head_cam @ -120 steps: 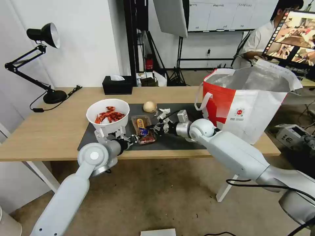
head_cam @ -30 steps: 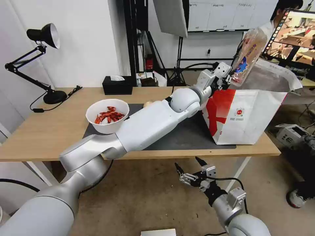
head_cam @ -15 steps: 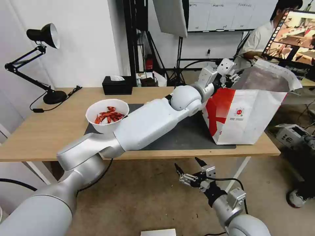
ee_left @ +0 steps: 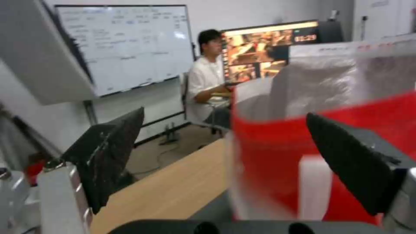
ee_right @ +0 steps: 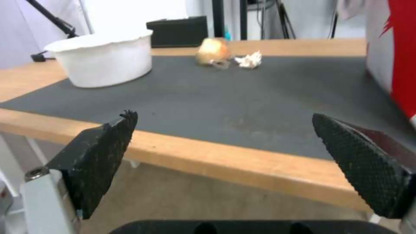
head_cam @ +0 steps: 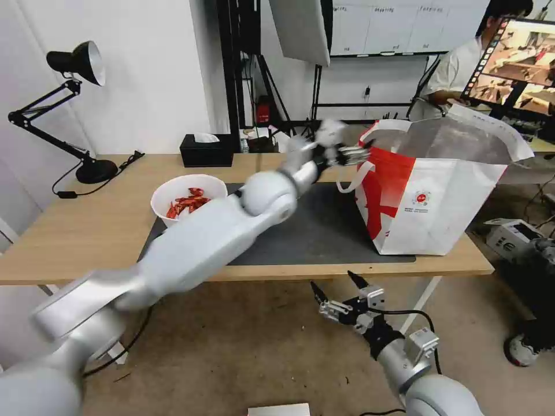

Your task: Pick up the trash from the table and place it into the takeout bag.

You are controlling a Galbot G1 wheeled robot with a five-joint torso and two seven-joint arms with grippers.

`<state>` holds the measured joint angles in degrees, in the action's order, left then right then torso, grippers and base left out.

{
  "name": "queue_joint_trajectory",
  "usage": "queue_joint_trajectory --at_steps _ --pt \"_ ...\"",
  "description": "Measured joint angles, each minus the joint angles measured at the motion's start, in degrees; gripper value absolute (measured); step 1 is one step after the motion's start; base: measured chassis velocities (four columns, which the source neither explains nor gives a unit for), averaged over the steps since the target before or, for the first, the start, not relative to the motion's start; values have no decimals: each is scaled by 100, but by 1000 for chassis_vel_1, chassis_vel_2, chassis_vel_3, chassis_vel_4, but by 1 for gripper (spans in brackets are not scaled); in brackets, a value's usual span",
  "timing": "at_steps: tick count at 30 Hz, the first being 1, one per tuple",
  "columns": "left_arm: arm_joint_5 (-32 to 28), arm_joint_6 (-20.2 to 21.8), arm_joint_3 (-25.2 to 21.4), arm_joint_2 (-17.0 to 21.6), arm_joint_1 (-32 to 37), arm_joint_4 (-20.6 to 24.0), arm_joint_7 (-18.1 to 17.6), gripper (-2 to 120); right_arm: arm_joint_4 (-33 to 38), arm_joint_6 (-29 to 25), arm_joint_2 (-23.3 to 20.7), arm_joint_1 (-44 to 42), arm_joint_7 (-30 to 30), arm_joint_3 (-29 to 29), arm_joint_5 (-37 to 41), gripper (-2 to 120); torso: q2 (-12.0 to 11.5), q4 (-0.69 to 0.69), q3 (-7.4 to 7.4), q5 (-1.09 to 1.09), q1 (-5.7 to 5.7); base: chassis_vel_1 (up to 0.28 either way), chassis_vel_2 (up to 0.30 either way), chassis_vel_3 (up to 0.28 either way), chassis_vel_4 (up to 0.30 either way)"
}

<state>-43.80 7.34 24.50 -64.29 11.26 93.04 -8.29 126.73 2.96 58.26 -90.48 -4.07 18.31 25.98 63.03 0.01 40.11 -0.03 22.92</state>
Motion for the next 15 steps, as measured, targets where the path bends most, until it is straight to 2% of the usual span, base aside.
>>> queue_joint_trajectory --at_steps 1,3,4,7,8,12,15 --pt "0 0 0 0 0 0 0 100 0 0 0 0 0 0 0 100 0 0 0 0 0 0 0 0 0" --pt "148 -64 -326 396 496 376 18 100 -5 -132 -34 14 -27 44 -80 100 0 -2 0 1 0 0 0 0 0" --pt "148 -64 -326 396 496 376 18 100 -5 -132 -34 14 -27 44 -80 100 0 -2 0 1 0 0 0 0 0" --pt "300 -90 -777 724 1167 757 26 100 -21 -266 -61 29 -42 93 -132 100 0 0 0 1 0 0 0 0 0" --pt "300 -90 -777 724 1167 757 26 100 -21 -266 -61 29 -42 93 -132 100 0 0 0 1 0 0 0 0 0" --pt "508 -118 -1446 1025 2142 1226 47 100 -76 -545 -75 24 -140 190 -259 100 0 -2 -1 1 0 0 0 0 0" --pt "578 -118 -1670 1127 2456 1378 56 100 -84 -659 -73 17 -181 237 -298 100 0 -2 -1 2 -1 0 0 0 0"
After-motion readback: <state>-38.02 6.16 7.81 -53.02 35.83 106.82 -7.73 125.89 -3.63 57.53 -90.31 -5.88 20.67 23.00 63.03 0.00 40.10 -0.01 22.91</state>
